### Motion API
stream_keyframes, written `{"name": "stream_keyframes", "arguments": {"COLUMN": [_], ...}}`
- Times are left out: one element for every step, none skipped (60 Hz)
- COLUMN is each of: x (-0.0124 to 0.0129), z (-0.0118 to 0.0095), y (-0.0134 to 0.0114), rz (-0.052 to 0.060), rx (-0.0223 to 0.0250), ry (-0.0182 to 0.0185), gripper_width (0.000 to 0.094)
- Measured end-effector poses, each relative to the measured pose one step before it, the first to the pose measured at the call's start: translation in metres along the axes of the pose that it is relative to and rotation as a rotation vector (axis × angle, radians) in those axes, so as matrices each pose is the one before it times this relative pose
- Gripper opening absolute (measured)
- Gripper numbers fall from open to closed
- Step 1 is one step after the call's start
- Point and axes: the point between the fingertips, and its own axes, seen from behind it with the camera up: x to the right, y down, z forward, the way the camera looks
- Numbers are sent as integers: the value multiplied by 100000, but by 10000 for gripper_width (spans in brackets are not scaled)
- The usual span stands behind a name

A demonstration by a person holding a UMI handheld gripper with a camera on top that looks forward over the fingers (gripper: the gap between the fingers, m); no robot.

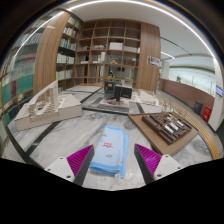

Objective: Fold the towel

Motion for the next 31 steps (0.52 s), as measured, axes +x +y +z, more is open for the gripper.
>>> {"name": "stream_keyframes", "arguments": {"x": [-300, -457, -292, -344, -364, -380, -392, -337, -484, -295, -240, -233, -153, -158, -152, -52, 20, 62, 195, 133, 91, 69, 9, -46, -149, -93, -123, -304, -275, -286, -297], "z": [-764, -793, -736, -665, -668, -616, -557, -559, -524, -564, -445, -404, -382, -394, -341, -152, -231, -100, -185, -50, -28, -34, -45, -60, -55, 254, 63, -22, -13, -1, -68], "y": [-10, 68, -14, 39, 85, 123, 153, 139, 253, 157, 86, 62, 37, 36, 57, 189, 249, 277, 261, 185, 122, 160, 188, 208, 188, 64, 17, 36, 55, 39, 78], "rz": [-164, -140, -196, -167, -126, -168, -223, -226, -106, -56, -203, -341, -225, 658, 1477, 1458, 833, 498, -174, -18, -3, -34, -43, -5, -22, 182, 262, 476, 638, 738, 763], "rx": [663, 578, 369, 297, 216, 154, 109, 103, 200, 213, 275, 333, 380, 347, -218, -641, -635, -433, -198, -86, -100, -167, -311, -359, -374, -273, -120, -104, -65, -10, 15], "ry": [-265, -306, -536, -573, -598, -595, -571, -542, -254, -253, -303, -298, -357, -695, -696, -294, 159, 330, 499, 219, 119, -64, -340, -609, -986, -1455, -1161, -1231, -1356, -1346, -1140], "gripper_width": [848, 846, 844, 845, 844, 843, 844, 842, 845, 847, 844, 843, 843, 843, 840, 840, 838, 837, 835, 833, 831, 829, 825, 824, 824, 824, 822, 822, 823, 822, 822]}}
